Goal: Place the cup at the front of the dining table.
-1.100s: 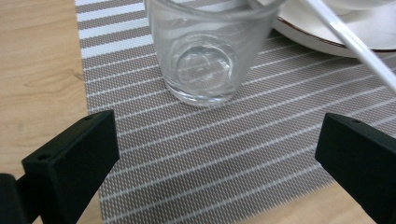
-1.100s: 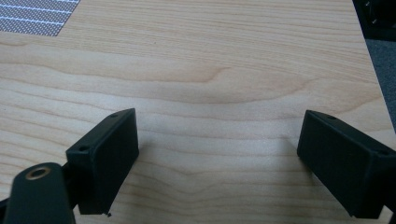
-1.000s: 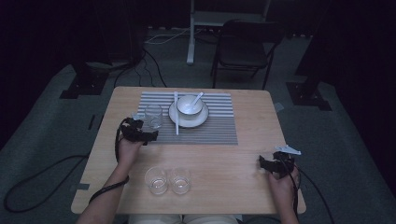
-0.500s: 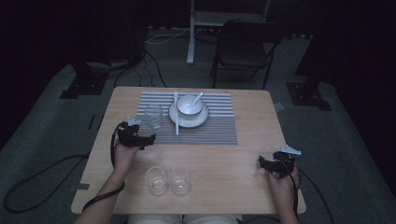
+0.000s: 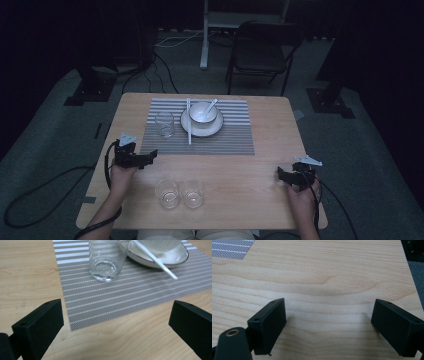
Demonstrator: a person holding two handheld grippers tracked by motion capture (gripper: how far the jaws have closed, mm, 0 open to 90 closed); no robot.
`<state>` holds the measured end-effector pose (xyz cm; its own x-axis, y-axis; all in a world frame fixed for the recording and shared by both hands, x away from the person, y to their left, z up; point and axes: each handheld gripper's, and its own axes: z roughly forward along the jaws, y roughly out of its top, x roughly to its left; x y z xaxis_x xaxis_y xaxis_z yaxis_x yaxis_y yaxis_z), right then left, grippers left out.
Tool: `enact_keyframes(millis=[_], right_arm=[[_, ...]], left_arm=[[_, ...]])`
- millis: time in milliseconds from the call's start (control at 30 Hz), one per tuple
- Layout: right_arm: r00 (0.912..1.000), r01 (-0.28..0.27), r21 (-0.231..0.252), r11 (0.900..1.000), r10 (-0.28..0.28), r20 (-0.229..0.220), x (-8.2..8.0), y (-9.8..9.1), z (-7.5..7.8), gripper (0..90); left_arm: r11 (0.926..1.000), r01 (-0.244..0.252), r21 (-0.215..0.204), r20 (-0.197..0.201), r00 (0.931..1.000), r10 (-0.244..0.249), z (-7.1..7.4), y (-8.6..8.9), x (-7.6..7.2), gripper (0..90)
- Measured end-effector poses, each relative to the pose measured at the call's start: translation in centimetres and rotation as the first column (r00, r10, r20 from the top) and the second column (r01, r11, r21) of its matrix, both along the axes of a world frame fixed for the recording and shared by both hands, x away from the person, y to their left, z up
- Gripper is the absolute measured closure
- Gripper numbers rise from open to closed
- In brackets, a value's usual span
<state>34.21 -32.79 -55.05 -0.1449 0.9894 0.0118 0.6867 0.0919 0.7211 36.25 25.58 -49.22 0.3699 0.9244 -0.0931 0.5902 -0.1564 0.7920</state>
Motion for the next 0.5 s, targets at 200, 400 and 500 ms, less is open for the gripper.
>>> enact_keyframes(millis=[200,400,500], right_arm=[[1.0,0.0,0.0,1.0,0.0,0.0,0.0,0.0,0.0,12.0],[1.0,0.0,0.0,1.0,0.0,0.0,0.0,0.0,0.0,12.0],[1.0,0.0,0.0,1.0,0.0,-0.001,0.0,0.0,0.0,12.0]], left_arm=[[0.9995,-0.018,0.026,0.017,0.9997,0.018,-0.7,1.4,-1.6,0.0],[0.9991,-0.029,0.03,0.025,0.9993,0.029,-1.0,2.6,-3.1,0.0],[0.9989,-0.033,0.035,0.034,0.9989,0.032,-1.1,3.1,-3.9,0.0]])
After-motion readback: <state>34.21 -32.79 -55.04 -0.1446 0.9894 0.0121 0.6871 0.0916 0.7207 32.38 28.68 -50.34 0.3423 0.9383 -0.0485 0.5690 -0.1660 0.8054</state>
